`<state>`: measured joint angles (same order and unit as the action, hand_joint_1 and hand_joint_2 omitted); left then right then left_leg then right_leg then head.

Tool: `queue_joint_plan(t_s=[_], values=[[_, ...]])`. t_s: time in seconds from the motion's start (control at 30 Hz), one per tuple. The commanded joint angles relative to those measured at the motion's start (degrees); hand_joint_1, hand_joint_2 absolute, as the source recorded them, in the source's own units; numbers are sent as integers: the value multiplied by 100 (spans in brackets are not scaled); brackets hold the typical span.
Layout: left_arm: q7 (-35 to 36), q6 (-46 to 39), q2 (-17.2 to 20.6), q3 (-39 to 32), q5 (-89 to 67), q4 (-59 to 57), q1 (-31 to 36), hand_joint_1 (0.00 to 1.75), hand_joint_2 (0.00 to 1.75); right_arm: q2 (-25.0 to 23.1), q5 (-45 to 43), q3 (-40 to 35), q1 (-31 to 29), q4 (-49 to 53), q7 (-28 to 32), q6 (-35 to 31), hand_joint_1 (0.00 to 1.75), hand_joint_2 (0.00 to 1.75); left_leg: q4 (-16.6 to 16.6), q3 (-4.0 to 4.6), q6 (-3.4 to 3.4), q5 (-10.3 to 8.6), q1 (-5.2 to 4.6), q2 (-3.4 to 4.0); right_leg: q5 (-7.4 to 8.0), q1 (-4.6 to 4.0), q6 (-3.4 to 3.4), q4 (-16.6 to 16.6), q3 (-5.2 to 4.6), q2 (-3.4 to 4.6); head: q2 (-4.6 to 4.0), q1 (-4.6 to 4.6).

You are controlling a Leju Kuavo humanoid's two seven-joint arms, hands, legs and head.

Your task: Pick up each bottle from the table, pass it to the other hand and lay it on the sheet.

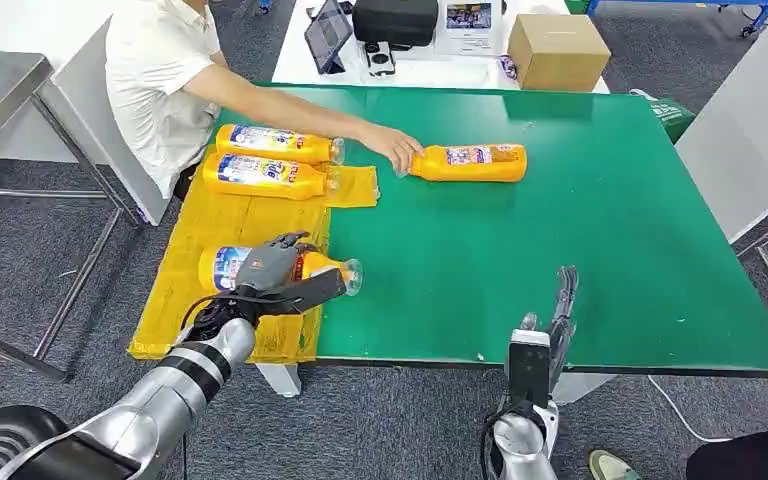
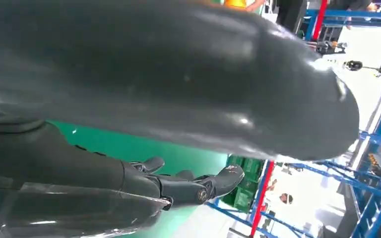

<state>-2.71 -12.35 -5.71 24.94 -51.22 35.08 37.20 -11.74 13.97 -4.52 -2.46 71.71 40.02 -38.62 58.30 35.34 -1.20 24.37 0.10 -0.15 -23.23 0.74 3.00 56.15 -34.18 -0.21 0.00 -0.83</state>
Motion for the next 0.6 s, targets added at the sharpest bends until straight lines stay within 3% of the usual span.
queue_joint_plan(t_s=[0.03, 0.43, 0.53, 0.6], values=[[-103, 262, -100, -191, 261, -713, 108, 0, 175, 175, -109, -245, -173, -479, -2, -53, 0, 0, -7, -28, 6, 11, 2, 13, -6, -3, -12, -8, 25, 13, 0, 0], [-332, 542, -221, -106, 437, -417, 0, 0, 175, 238, -199, -296, -136, -482, -2, -108, 0, 0, -7, -25, 8, 7, 1, 6, -7, -2, -15, -5, 23, 7, 0, 2], [-525, 727, -208, 17, 670, 53, -174, 0, 175, 283, -234, -390, -116, -476, -2, -138, 0, 0, -5, -20, 6, 7, 1, -1, -8, -2, -13, -4, 21, -1, 0, 0], [-717, 381, -196, 77, 709, 490, -383, 0, 175, 290, -219, -354, -65, -418, -2, -138, 0, 0, -7, -25, 7, 10, 3, 8, -8, -3, -13, -9, 25, 9, 0, 2]])
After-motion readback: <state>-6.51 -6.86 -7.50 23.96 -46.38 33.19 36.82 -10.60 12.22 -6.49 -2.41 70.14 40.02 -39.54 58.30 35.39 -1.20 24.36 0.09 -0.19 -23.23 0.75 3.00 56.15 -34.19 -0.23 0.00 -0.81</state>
